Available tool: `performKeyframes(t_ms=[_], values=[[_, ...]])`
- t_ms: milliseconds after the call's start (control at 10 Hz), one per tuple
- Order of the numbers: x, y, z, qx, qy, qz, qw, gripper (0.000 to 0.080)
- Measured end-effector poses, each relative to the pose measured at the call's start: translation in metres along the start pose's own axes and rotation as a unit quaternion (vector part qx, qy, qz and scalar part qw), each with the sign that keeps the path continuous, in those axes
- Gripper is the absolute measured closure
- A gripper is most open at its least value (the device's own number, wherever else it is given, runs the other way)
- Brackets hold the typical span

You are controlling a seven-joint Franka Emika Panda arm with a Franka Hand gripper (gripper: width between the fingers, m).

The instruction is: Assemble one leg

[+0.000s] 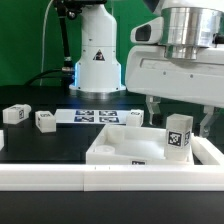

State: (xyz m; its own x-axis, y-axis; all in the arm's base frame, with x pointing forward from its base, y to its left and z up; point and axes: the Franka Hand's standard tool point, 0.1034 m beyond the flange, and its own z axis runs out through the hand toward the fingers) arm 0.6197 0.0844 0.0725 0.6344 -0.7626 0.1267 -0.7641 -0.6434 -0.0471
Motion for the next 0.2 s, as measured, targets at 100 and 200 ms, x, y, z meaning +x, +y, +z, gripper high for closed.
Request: performKeyframes(t_ms=[100,200], values=[[0.0,0.0,0.0,0.0,0.0,0.0,1.0,0.015],[0.0,0.0,0.0,0.0,0.0,0.0,1.0,0.015]])
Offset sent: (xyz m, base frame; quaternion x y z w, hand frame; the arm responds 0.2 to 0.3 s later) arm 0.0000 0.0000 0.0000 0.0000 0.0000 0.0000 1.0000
